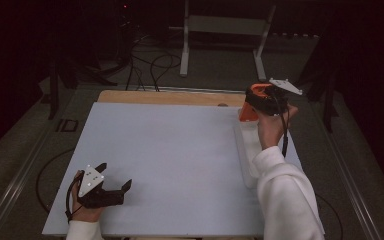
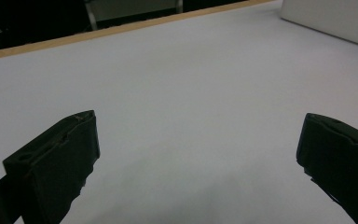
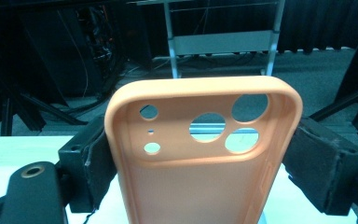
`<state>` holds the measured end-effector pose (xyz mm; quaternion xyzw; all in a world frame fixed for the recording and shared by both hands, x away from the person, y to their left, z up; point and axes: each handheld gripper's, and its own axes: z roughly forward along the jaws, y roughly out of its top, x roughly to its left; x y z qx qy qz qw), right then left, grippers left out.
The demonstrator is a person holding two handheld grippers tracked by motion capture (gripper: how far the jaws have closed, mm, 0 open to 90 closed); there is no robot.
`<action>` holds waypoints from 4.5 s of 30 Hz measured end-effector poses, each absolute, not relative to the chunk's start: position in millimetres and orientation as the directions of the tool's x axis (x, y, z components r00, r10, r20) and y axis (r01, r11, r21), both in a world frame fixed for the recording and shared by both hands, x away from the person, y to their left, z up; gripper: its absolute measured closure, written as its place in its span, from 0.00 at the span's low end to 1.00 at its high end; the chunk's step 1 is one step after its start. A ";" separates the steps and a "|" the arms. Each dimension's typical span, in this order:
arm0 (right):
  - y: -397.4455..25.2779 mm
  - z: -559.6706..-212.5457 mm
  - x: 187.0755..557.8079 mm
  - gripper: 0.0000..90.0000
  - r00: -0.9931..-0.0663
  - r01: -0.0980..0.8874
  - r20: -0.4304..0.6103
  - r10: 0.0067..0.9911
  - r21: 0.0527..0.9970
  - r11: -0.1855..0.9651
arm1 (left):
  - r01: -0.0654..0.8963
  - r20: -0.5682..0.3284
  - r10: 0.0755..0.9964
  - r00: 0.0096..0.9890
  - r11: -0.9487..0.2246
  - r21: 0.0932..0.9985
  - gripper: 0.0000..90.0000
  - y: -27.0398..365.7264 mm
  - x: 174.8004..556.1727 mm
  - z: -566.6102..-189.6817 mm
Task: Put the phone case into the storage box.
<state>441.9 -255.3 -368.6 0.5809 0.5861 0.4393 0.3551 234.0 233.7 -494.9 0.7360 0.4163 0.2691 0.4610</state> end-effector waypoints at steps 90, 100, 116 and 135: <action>-259.2 -427.3 472.2 0.18 -0.003 0.502 0.053 0.999 0.864 -0.045 | 0.357 0.011 0.859 0.512 -0.224 0.907 0.00 234.0 232.5 -494.4; -259.6 -436.1 477.2 0.18 0.004 0.539 0.030 1.000 0.842 -0.028 | 0.357 0.009 0.859 0.511 -0.221 0.908 0.00 234.5 232.3 -494.3; -254.1 -443.3 481.2 0.17 -0.022 0.552 -0.008 1.000 0.833 0.018 | 0.357 0.011 0.859 0.511 -0.224 0.907 0.00 234.2 231.9 -494.2; -254.9 -443.0 481.5 0.15 -0.027 0.544 0.020 0.999 0.839 -0.002 | 0.358 0.011 0.860 0.511 -0.224 0.906 0.00 234.2 231.7 -494.2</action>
